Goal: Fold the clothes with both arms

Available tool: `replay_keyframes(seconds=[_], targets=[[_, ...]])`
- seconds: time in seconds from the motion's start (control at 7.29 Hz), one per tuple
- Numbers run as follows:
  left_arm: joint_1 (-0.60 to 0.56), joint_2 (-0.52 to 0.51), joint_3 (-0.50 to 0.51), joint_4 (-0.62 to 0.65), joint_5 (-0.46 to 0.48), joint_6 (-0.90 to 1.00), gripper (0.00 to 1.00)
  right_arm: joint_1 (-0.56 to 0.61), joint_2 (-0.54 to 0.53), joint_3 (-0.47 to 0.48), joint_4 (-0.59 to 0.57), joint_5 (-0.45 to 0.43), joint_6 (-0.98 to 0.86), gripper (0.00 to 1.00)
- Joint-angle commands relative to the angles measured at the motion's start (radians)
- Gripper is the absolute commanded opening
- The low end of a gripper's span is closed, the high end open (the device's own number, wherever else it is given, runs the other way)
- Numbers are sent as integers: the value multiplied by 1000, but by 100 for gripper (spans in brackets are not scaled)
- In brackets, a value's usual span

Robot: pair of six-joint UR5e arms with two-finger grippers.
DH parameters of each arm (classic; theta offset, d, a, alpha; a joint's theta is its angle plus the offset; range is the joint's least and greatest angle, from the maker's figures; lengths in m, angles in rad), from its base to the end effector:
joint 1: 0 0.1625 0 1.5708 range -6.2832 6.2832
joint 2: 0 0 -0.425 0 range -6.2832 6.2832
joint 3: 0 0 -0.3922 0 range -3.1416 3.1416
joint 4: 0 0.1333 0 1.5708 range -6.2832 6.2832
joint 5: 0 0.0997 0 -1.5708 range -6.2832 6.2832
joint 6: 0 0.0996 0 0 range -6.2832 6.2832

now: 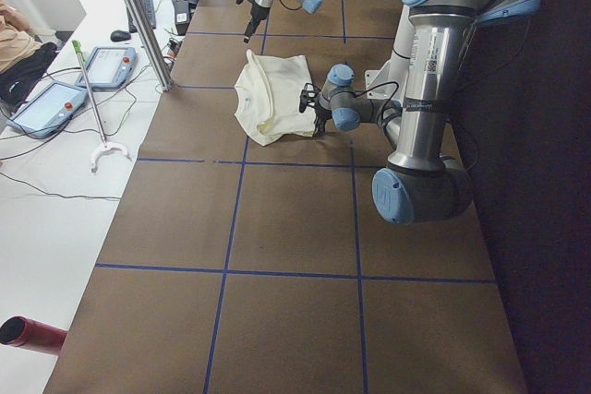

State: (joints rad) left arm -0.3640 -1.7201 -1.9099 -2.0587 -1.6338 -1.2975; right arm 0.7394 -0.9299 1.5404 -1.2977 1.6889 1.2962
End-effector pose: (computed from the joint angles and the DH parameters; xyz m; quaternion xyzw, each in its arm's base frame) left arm 0.4666 -0.3137 0.3718 0.1204 0.4539 -0.0253 0.8825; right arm -0.4465 -0.5717 0.2640 0.1606 -0.3990 0.1833 0.8840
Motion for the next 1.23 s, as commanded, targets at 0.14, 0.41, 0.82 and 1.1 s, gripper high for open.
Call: replay_keyframes(seconds=[0.14, 0.41, 0.82, 1.1], targets=[[2, 4, -12, 2, 0, 10, 0, 0, -4, 1, 1, 0, 0, 100], [-30, 39, -14, 3, 0, 128, 0, 0, -4, 1, 1, 0, 0, 100], [-367, -36, 185, 0, -6, 503, 0, 0, -3, 1, 3, 0, 2, 100], [-521, -375, 618, -23, -3, 601, 0, 0, -1, 10, 1, 0, 5, 100]])
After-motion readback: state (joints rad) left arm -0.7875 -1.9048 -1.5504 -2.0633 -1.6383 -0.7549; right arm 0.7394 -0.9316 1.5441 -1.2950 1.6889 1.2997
